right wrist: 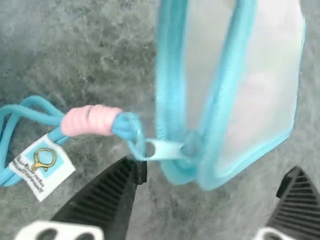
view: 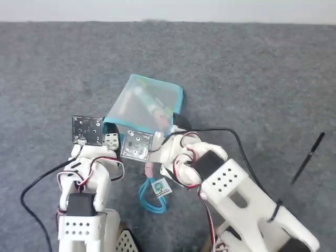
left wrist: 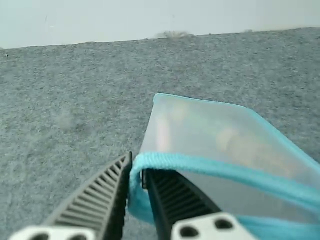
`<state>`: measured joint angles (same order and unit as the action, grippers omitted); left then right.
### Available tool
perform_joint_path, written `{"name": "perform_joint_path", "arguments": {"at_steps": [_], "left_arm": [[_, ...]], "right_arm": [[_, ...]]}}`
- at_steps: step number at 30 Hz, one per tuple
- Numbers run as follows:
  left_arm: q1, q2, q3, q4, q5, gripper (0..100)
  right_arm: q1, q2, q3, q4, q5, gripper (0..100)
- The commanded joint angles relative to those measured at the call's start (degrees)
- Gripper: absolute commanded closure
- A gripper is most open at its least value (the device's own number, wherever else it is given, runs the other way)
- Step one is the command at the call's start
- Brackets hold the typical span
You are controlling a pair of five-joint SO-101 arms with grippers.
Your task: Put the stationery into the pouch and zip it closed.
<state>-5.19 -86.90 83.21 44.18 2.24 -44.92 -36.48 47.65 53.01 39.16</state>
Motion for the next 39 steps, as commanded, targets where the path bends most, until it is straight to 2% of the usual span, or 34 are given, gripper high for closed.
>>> {"name": "perform_joint_path", "arguments": {"at_steps": [1,4,9,11,14,16,21,26,30,34,37,39], "left_arm": [[0.0,-0.5,-2.2,0.2,-0.4,99],[0.1,-0.5,-2.2,0.2,-0.4,99],[0.1,-0.5,-2.1,0.2,-0.4,99],[0.1,-0.5,-2.1,0.2,-0.4,99],[0.1,-0.5,-2.1,0.2,-0.4,99],[0.1,-0.5,-2.1,0.3,-0.4,99],[0.1,-1.1,-4.6,3.3,-0.4,98],[0.0,-1.1,-11.1,11.7,-0.5,87],[-0.4,-1.1,-13.1,12.7,-4.6,85],[0.0,-1.1,-18.1,19.5,-5.4,85],[0.5,-0.8,-20.6,24.1,-11.1,85],[3.4,-0.6,-20.6,25.7,-13.2,85]], "right_arm": [[0.6,2.1,-5.6,-1.4,0.4,68.6],[0.6,4.4,-5.7,-3.6,0.5,74.9],[0.6,6.3,-5.7,-5.1,-0.7,77.6],[0.7,6.2,-5.7,-5.1,-2.1,84.4],[0.7,6.0,-6.5,-5.1,-6.2,99.8],[2.2,6.0,-6.9,-4.9,-7.6,97.6],[7.4,6.0,-7.0,-5.1,-10.4,99.3],[10.6,6.0,-9.1,-4.3,-13.9,99.2],[10.9,5.9,-9.2,-3.2,-15.2,99.2],[11.0,5.9,-9.8,-3.2,-16.9,99.2],[12.2,5.9,-12.3,-1.5,-19.3,99.2],[12.8,5.9,-14.7,0.7,-20.1,99.2]]}}
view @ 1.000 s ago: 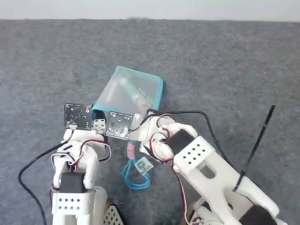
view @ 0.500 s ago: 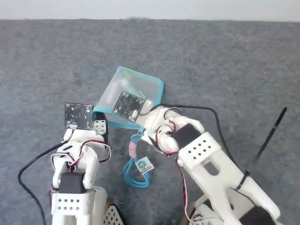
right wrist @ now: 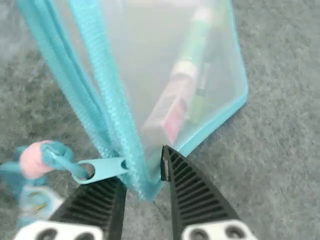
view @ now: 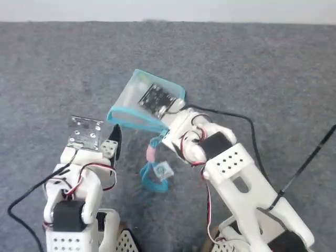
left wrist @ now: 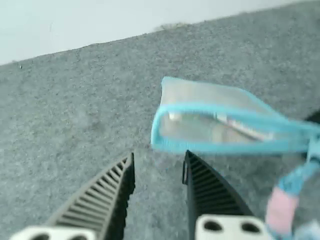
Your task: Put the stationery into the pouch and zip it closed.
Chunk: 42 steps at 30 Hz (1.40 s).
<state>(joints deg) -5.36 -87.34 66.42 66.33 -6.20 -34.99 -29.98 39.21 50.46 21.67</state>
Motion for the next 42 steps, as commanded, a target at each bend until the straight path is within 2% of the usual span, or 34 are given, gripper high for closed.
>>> {"name": "perform_joint_path", "arguments": {"at_steps": [1,5,9,13,18,29,36,39,42], "left_arm": [[5.8,-0.1,-3.7,4.2,-5.2,85],[13.3,-0.1,-1.5,4.6,-6.5,84],[15.8,-0.1,-0.7,4.0,-6.9,81],[15.8,-0.1,0.5,3.3,-6.8,75],[15.9,-0.1,3.8,-0.4,-6.8,74],[16.0,-0.1,11.3,-10.5,-6.7,74],[16.0,-0.1,11.6,-11.9,-2.9,75],[15.9,-0.1,11.6,-11.9,-1.7,77],[15.9,-0.4,11.6,-12.6,-1.1,85]], "right_arm": [[2.9,-0.6,-7.2,4.4,-3.0,99.2],[2.5,-0.6,-10.0,9.2,-4.3,99.1],[2.3,-0.8,-10.3,10.5,-4.3,99.1],[0.3,-3.8,-10.0,11.8,-4.3,99.1],[-2.8,-8.5,-10.0,14.9,-4.3,99.1],[-2.9,-10.2,-8.4,15.4,-4.3,99.1],[-8.3,-10.4,-8.4,16.1,-4.2,99.1],[-8.4,-10.6,-8.4,16.8,-4.0,99.1],[-8.1,-10.1,-8.4,16.7,-3.9,99.1]]}}
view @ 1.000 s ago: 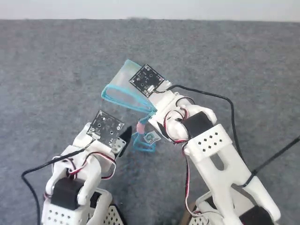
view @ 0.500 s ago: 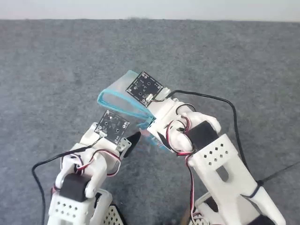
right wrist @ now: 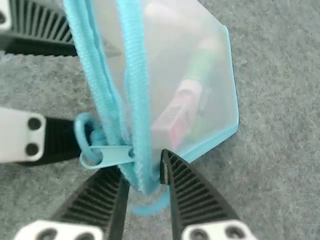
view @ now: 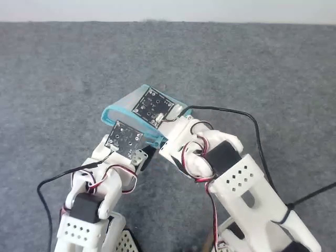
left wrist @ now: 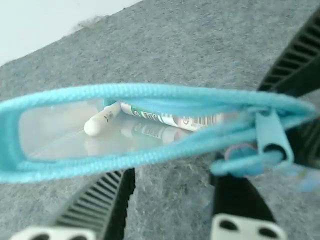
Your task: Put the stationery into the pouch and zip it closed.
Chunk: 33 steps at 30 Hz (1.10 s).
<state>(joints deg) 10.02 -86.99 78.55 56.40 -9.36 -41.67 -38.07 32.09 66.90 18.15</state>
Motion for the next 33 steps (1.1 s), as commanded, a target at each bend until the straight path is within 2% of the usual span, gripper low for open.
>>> {"name": "perform_joint_path", "arguments": {"at_steps": [1,4,8,14,16,21,25,33], "left_arm": [[0.5,-0.7,-0.6,-2.8,2.0,88],[0.2,-0.9,-0.7,-3.0,2.0,99],[0.0,-0.9,-0.9,-2.7,1.8,99],[0.0,-1.0,-1.0,-1.4,-0.2,99],[0.4,-1.0,-1.0,-0.5,-0.3,97],[0.4,-1.0,-4.1,3.9,-0.4,80],[0.8,-0.9,-5.1,4.7,-0.4,78],[5.6,-0.9,-5.5,4.7,0.3,77]], "right_arm": [[-1.5,-2.0,-0.7,0.0,-0.3,99.1],[-1.4,-2.4,3.1,-2.5,1.3,99.1],[-1.2,-2.1,8.2,-7.6,2.1,99.1],[4.2,-2.2,9.2,-9.2,1.9,99.1],[4.8,-2.6,9.1,-10.3,1.8,99.1],[7.3,-2.3,4.5,-10.2,1.6,99.1],[10.4,-2.1,0.9,-10.2,-2.2,99.1],[10.3,-2.5,0.5,-8.1,-4.0,99.1]]}}
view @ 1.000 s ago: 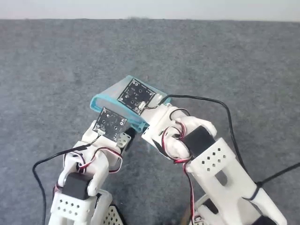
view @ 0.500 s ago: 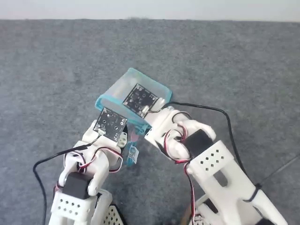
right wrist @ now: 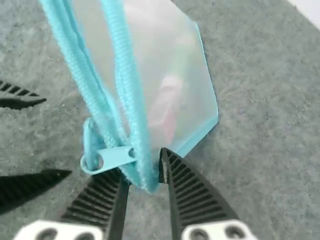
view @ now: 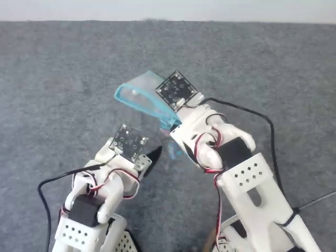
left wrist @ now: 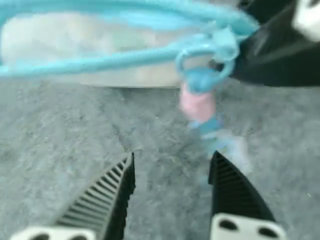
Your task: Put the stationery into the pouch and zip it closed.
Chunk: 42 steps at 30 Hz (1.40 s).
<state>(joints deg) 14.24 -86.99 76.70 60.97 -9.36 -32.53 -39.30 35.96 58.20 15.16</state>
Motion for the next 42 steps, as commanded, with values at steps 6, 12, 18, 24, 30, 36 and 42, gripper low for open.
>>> {"name": "perform_joint_path", "arguments": {"at_steps": [6,12,18,24,30,36,42], "left_arm": [[1.1,-0.4,-4.2,-5.0,7.4,77],[1.5,-0.4,0.6,-12.1,11.6,77],[1.6,-0.4,0.9,-12.6,11.7,81],[1.6,-0.9,0.8,-12.6,8.4,96],[1.1,-1.0,0.5,-12.0,4.5,99],[-4.0,-1.0,-1.5,-10.1,4.0,99],[-9.0,-1.0,-1.6,-10.1,2.0,99]], "right_arm": [[-3.0,-1.4,-3.5,2.9,-0.9,99.1],[-7.6,-5.9,-3.8,6.3,-0.5,99.1],[-9.4,-9.1,-3.1,7.6,0.1,99.1],[-8.9,-9.1,2.1,5.1,2.5,99.1],[-6.6,-9.0,8.4,-0.3,4.8,99.1],[-1.8,-8.5,12.0,-5.1,7.6,99.1],[-1.8,-0.1,12.0,-8.3,7.6,99.1]]}}
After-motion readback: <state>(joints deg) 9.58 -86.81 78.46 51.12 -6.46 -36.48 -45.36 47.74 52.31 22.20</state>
